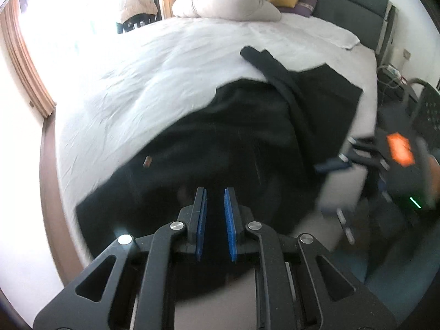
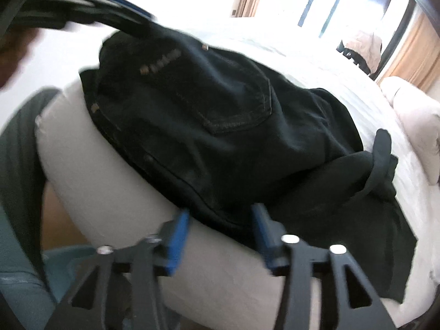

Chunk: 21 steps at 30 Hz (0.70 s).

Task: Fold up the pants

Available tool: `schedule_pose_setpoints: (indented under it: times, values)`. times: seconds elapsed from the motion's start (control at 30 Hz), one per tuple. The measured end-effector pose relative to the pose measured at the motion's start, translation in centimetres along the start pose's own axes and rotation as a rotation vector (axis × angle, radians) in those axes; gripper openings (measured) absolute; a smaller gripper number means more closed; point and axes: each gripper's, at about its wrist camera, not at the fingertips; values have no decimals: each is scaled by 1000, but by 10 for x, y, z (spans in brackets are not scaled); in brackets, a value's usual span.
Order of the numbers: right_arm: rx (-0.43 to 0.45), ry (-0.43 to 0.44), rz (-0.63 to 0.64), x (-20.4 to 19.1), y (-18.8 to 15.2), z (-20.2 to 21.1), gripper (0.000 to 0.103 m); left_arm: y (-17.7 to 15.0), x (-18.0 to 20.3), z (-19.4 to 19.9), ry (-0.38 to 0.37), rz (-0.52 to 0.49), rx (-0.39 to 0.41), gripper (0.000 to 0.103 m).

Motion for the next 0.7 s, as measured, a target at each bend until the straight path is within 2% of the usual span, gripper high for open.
schedule_pose_setpoints:
  times: [0.1,0.13,0.17,0.23,0.3,0.37,0.47,0.53,0.63,0.67,0.7]
  values:
    - [35,3,-27,4,1,11,56,30,-10,-35,-29,64,-35,13]
    - [39,6,-32,4,2,10,57,37,-12,-53,-16,73,-60,13]
    - [34,12,-36,4,2,8,58,39,-16,-68,-4,84,-91,13]
    - [-7,18,-40,4,1,-3,62,35,-20,-110,6,107,-205,12]
    - [-55,25,-40,4,-5,-13,62,28,-20,-117,1,124,-170,12]
    - [-43,44,-62,8,-8,-10,63,32,-18,-109,5,134,-173,13]
    - [-14,89,-125,23,-7,1,62,49,-4,-77,-21,103,-82,13]
    - [31,132,-189,40,-1,14,62,63,4,-71,-36,74,-55,13]
    - [105,142,-283,75,10,35,62,85,11,-90,-58,82,-59,13]
    - [127,133,-318,89,13,40,62,90,12,-103,-61,92,-79,13]
    - [139,131,-348,102,16,44,62,92,13,-125,-66,103,-132,13]
Point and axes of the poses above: each gripper's, at about its wrist camera, not at the fingertips, and z roughly against the way its jaws point, x to its right, y to its top, and after that the axes turned 8 degrees about -x, right-handed
